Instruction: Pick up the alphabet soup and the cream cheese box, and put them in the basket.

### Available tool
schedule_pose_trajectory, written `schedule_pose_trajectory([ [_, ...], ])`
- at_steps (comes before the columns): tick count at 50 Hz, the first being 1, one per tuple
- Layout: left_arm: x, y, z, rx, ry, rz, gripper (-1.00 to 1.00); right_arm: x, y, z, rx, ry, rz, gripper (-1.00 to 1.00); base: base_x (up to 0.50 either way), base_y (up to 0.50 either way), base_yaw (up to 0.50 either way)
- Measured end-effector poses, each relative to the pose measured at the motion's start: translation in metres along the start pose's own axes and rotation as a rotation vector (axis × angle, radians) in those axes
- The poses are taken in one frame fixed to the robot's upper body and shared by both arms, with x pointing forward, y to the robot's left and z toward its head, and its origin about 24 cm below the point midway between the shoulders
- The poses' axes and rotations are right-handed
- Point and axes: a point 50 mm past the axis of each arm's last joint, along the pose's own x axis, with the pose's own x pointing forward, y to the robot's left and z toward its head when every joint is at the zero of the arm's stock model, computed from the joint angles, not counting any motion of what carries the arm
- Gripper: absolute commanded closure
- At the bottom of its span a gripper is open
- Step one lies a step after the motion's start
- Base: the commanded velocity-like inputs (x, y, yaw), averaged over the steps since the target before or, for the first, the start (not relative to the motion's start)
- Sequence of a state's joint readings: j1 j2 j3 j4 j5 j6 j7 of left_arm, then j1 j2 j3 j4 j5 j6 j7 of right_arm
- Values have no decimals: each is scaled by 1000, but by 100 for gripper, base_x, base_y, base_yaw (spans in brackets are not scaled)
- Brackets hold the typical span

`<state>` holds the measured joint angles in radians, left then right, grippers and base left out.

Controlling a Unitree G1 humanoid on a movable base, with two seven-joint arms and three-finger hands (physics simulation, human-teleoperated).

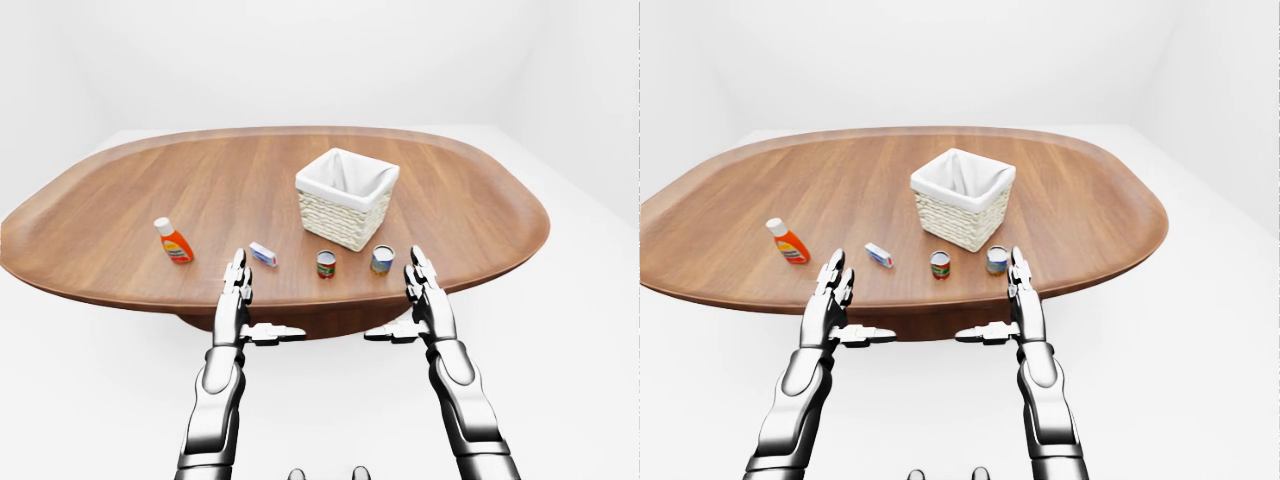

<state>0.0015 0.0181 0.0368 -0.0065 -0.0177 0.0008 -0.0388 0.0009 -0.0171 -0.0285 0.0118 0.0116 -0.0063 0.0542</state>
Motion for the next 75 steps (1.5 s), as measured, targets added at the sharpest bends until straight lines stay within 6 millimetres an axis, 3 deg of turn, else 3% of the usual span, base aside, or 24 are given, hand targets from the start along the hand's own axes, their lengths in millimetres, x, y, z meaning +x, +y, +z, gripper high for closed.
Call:
schedule_pose_trajectory([
  [21,0,0,-1,-2,0,-2,-100,0,0,0,-4,1,-3,-100,0,-18,0],
  [35,1,0,-2,8,12,6,-100,0,-38,13,15,-78,-333,-100,0,0,0],
  [67,1,1,-2,4,6,10,-100,-23,-81,39,-52,-223,-787,-100,0,0,0],
  [75,1,1,-1,3,3,9,-100,-29,-89,47,-62,-252,-826,-100,0,0,0],
])
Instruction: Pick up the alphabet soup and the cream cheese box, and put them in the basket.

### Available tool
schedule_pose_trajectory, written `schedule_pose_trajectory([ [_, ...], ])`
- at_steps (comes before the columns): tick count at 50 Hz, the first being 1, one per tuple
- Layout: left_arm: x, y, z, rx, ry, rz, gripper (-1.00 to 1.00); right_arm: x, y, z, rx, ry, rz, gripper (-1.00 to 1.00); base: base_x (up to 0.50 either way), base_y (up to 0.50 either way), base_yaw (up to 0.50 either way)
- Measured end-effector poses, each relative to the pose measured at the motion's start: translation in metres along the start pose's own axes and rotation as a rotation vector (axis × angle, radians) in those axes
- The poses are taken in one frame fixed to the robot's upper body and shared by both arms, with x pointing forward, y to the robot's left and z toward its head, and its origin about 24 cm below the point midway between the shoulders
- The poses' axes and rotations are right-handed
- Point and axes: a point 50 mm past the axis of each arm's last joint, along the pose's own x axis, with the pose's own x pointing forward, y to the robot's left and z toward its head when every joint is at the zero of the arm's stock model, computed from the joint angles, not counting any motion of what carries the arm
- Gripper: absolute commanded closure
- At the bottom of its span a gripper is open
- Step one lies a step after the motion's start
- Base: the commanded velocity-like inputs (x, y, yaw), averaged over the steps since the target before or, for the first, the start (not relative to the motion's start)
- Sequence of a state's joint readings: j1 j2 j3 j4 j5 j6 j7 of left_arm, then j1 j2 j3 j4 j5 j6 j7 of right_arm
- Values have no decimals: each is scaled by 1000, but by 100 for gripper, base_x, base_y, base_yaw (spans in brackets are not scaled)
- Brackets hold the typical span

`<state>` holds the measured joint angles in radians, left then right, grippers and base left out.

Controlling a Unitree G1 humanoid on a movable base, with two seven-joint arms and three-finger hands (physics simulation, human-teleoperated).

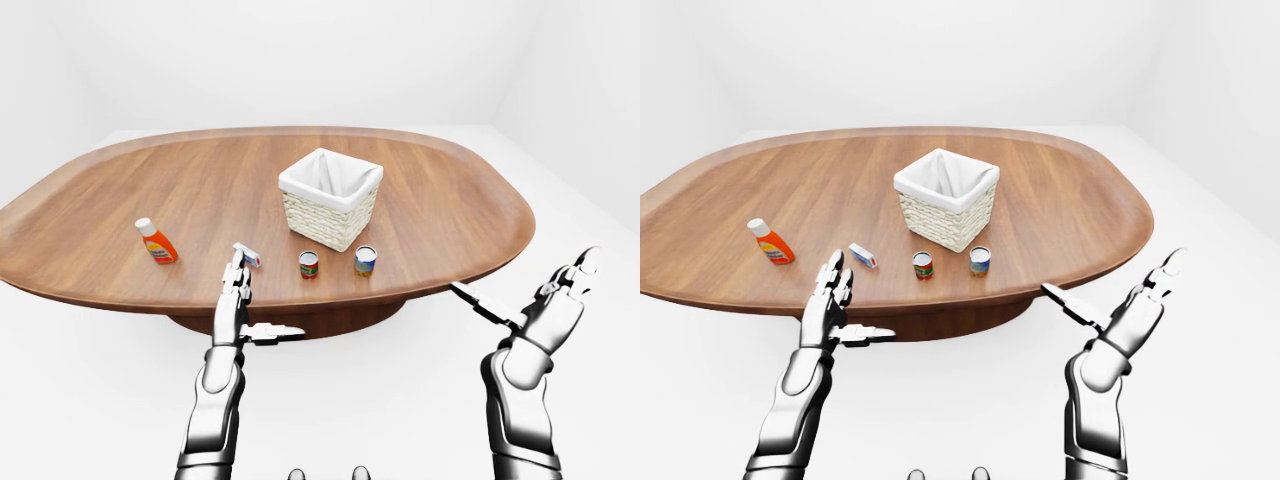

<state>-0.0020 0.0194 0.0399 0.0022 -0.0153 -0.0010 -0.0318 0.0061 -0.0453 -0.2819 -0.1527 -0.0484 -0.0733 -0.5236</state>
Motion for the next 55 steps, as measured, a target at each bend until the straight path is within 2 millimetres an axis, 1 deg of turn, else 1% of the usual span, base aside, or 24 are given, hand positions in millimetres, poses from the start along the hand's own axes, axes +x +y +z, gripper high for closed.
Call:
schedule_pose_trajectory([
  [8,0,0,0,0,-2,0,-100,-3,-7,21,-53,-114,-24,-100,0,0,0],
  [16,0,0,0,0,-2,-1,-100,-4,-17,33,-74,-165,-68,-100,0,0,0],
  [33,0,0,-1,4,5,0,-100,3,-44,31,-67,-127,-169,-100,0,0,0],
  [41,0,-1,-1,5,7,0,-100,4,-49,29,-57,-114,-184,-100,0,0,0],
  [55,0,-1,-1,5,6,1,-100,4,-52,28,-50,-107,-191,-100,0,0,0],
])
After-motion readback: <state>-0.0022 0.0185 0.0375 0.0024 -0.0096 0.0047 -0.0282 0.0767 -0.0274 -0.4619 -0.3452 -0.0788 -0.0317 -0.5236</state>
